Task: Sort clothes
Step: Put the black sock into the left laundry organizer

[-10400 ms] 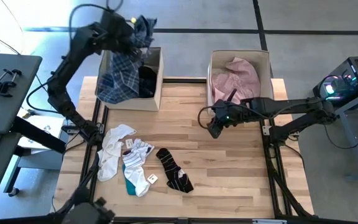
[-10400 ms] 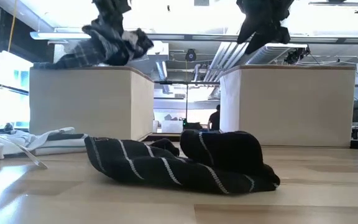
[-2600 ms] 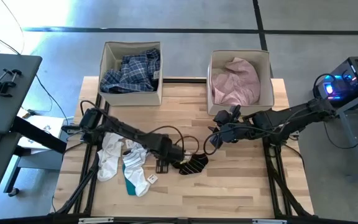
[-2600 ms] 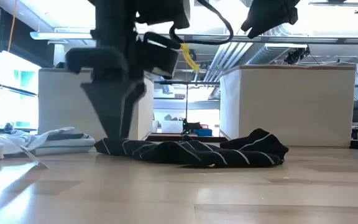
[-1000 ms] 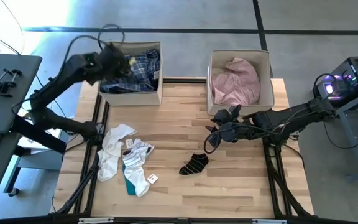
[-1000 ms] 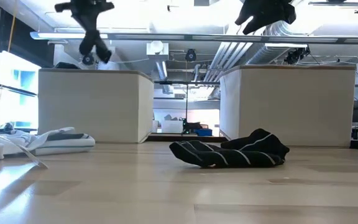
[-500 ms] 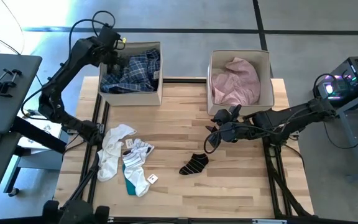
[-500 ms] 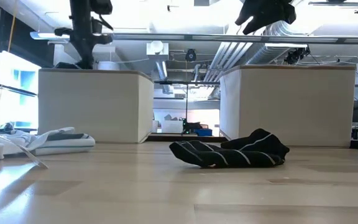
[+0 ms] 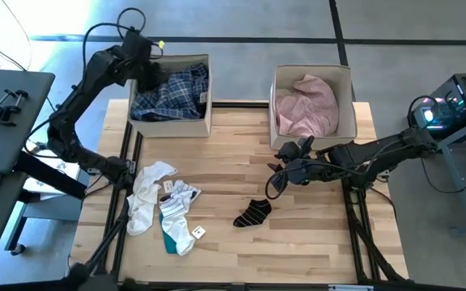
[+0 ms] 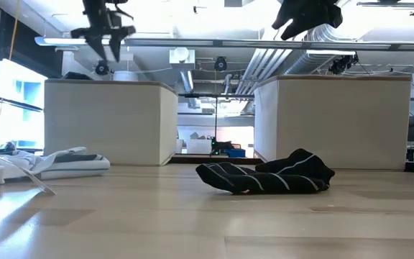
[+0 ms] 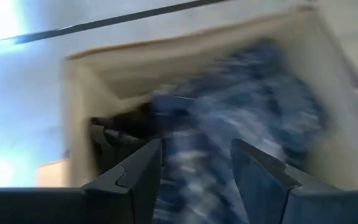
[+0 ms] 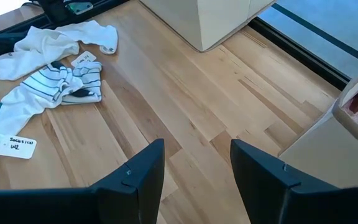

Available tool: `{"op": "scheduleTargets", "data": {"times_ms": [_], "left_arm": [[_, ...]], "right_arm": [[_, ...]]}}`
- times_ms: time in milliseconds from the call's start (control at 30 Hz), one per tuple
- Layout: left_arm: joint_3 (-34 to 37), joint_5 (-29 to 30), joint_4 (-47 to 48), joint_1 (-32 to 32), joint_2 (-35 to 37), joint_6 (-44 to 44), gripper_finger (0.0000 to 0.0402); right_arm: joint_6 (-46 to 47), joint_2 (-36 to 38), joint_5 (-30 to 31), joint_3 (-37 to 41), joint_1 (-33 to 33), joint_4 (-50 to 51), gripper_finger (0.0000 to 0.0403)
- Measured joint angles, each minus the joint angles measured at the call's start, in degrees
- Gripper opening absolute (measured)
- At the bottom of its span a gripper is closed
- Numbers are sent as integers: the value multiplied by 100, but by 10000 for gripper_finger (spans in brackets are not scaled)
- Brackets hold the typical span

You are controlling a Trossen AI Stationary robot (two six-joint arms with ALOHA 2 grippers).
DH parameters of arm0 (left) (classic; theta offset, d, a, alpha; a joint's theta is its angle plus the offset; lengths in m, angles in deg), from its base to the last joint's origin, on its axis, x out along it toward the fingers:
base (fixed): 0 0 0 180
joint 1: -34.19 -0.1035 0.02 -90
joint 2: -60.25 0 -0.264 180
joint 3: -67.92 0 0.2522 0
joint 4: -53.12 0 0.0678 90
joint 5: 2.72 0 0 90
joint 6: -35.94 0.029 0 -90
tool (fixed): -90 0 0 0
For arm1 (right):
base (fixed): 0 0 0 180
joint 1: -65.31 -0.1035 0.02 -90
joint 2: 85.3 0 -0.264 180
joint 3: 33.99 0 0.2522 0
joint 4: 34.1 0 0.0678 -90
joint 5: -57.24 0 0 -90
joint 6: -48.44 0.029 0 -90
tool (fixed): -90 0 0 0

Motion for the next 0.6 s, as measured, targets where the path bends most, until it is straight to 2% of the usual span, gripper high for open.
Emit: {"op": "scheduleTargets", "data": {"times_ms": [133,367,600], "left_arm": [[-2,-298,27,899,202,102,173],[21,-307,-37,3155,229,237,150],[953,-237,-1014,4997,186,-133,141]], "right_arm": [[-7,0,13,0,0,0,172],[-59,0,130,0,2,0,172],[-138,2,125,0,-113,0,172]]}}
